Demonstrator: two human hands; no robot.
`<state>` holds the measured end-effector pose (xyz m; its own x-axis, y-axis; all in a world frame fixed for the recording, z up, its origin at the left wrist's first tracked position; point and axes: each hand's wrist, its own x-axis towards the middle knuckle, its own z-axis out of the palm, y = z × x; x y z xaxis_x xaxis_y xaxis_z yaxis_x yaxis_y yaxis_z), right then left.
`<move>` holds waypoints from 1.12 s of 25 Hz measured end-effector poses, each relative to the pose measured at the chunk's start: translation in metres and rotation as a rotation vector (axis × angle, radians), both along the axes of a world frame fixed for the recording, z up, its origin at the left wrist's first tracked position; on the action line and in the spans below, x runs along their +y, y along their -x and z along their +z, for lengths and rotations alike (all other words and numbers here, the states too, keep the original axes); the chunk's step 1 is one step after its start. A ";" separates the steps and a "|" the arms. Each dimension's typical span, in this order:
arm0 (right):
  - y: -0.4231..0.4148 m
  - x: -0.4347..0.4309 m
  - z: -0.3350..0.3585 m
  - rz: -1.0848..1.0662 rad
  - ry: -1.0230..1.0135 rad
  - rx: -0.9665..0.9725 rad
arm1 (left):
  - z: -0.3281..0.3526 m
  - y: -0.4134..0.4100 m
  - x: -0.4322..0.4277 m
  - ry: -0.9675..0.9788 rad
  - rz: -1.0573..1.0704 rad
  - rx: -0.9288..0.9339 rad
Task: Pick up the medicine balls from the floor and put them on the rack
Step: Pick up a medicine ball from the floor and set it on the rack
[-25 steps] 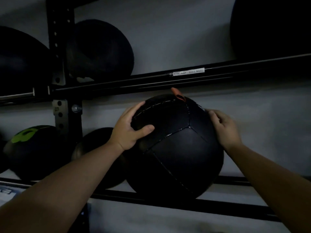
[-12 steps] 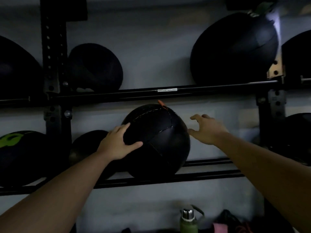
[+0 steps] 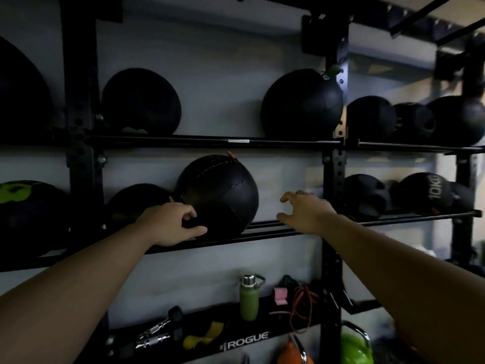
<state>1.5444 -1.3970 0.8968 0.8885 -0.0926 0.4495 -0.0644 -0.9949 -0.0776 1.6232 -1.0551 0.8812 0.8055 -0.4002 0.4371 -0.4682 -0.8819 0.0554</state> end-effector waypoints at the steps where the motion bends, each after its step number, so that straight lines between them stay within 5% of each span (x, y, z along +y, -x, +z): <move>1: 0.022 0.005 0.003 -0.001 0.011 -0.006 | 0.003 0.021 0.001 -0.011 -0.014 -0.021; 6: 0.137 0.026 0.024 0.049 0.005 -0.076 | 0.033 0.146 0.005 -0.056 -0.060 -0.166; 14: 0.325 0.029 -0.007 0.088 -0.092 0.010 | 0.014 0.328 -0.033 -0.148 -0.125 -0.095; 28: 0.591 0.115 -0.061 -0.225 -0.084 0.024 | -0.034 0.505 0.025 -0.062 -0.472 -0.031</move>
